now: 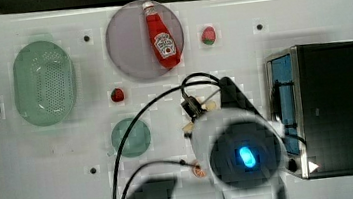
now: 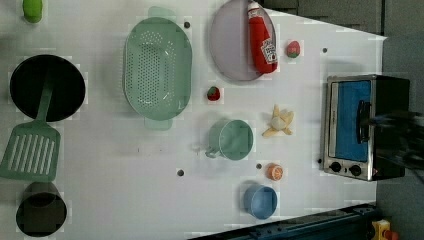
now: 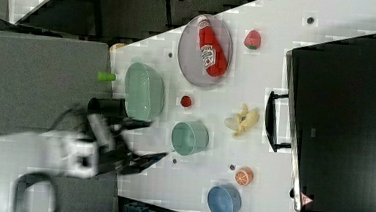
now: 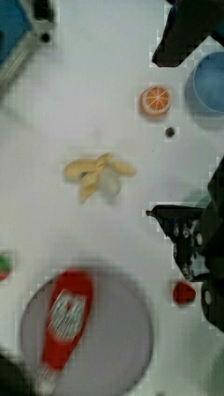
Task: Pick banana from table and place on oven.
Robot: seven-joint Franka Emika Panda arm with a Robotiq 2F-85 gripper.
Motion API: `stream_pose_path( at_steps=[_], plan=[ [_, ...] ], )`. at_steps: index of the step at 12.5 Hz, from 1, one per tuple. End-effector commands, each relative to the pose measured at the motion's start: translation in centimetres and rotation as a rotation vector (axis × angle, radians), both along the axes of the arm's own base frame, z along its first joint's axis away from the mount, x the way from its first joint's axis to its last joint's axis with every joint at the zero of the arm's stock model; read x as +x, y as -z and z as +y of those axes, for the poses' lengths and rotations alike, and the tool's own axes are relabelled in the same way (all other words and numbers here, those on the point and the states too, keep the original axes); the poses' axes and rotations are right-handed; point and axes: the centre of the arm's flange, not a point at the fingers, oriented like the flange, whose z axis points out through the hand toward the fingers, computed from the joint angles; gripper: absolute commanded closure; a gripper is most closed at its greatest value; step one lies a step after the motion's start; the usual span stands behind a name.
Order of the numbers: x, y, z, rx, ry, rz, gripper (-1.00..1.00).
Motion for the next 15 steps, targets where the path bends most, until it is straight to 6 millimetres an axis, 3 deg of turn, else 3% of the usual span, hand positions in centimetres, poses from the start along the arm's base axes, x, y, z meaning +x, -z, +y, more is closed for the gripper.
stream_pose_path(
  at_steps=[1, 7, 12, 15],
  plan=[
    [0.7, 6.6, 1.0, 0.000, 0.013, 0.029, -1.00],
    [2.0, 19.5, -0.2, -0.006, 0.029, 0.043, -1.00],
    [2.1, 27.6, -0.5, -0.016, 0.030, 0.043, -1.00],
    [1.5, 31.1, -0.6, -0.020, 0.028, 0.027, -1.00]
  ],
)
